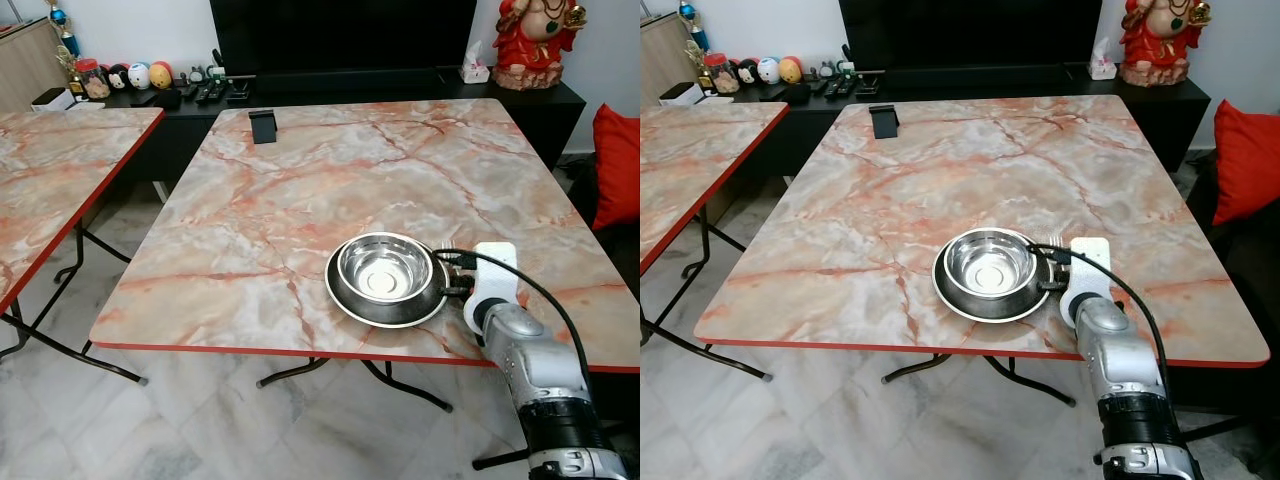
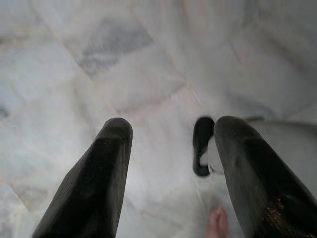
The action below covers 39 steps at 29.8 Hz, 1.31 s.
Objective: Setting the table
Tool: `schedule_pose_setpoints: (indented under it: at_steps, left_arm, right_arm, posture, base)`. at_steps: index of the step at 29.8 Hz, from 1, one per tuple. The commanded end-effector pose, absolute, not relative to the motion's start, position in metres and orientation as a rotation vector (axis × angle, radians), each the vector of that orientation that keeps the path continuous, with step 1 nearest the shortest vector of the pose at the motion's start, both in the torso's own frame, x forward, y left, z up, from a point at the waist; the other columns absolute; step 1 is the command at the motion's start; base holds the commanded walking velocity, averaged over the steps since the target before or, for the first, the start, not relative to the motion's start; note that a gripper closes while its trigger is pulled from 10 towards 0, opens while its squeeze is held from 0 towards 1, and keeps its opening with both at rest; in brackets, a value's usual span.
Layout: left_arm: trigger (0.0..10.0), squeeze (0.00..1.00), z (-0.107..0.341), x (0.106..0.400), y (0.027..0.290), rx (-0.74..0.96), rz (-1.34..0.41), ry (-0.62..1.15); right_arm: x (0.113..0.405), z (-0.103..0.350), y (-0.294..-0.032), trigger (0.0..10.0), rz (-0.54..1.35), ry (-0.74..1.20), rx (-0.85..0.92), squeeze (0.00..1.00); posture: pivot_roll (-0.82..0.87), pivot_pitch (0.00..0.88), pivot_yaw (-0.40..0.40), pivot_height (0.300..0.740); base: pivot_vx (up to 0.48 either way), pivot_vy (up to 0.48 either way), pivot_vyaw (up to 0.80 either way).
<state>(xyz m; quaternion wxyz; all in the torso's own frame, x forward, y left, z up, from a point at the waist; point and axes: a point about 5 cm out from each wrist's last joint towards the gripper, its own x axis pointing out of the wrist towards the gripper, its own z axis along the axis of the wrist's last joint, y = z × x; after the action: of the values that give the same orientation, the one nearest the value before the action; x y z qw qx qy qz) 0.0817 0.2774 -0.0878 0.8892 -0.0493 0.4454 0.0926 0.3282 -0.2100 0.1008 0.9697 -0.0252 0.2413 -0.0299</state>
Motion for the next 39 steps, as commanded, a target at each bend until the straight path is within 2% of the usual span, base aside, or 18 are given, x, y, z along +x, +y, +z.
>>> schedule_pose_setpoints:
  at_steps: [1, 6, 13, 21, 24, 28, 30, 39]
  left_arm:
    - [10.0, 0.00, -0.089, 0.084, 0.275, -0.123, 0.199, 0.940]
    - [10.0, 0.00, -0.091, 0.099, 0.264, -0.128, 0.186, 0.933]
    - [10.0, 0.00, -0.100, 0.118, 0.216, -0.136, 0.147, 0.947]
    - [10.0, 0.00, -0.103, 0.118, 0.200, -0.133, 0.140, 0.961]
    - [10.0, 0.00, -0.101, 0.125, 0.199, -0.130, 0.139, 0.951]
    - [10.0, 0.00, -0.088, 0.153, 0.225, -0.116, 0.164, 0.923]
    - [10.0, 0.00, -0.086, 0.158, 0.228, -0.113, 0.168, 0.919]
    - [10.0, 0.00, -0.084, 0.158, 0.233, -0.110, 0.167, 0.905]
  right_arm:
    - [0.328, 0.099, -0.212, 10.0, -0.075, 0.485, -0.071, 0.00]
    - [0.330, 0.098, -0.217, 10.0, -0.106, 0.476, -0.079, 0.00]
    - [0.334, 0.095, -0.214, 10.0, -0.116, 0.464, -0.080, 0.00]
    - [0.338, 0.095, -0.214, 10.0, -0.128, 0.430, -0.058, 0.00]
    - [0.339, 0.095, -0.214, 10.0, -0.132, 0.425, -0.052, 0.00]
    - [0.341, 0.092, -0.212, 10.0, -0.129, 0.423, -0.051, 0.00]
    - [0.341, 0.091, -0.212, 10.0, -0.131, 0.420, -0.048, 0.00]
    - [0.341, 0.086, -0.210, 10.0, -0.133, 0.420, -0.052, 0.00]
  posture:
    - [-0.11, 0.000, 0.069, 0.740]
    - [-0.11, 0.000, 0.070, 0.740]
    - [-0.10, 0.000, 0.069, 0.740]
    - [-0.10, 0.000, 0.071, 0.740]
    - [-0.10, 0.000, 0.071, 0.740]
    - [-0.09, 0.000, 0.071, 0.740]
    - [-0.09, 0.000, 0.072, 0.740]
    - [-0.08, 0.000, 0.075, 0.740]
  base:
    - [0.000, 0.000, 0.00]
    - [0.000, 0.000, 0.00]
    - [0.000, 0.000, 0.00]
    - [0.000, 0.000, 0.00]
    - [0.000, 0.000, 0.00]
    - [0.000, 0.000, 0.00]
    - [0.000, 0.000, 0.00]
    - [0.000, 0.000, 0.00]
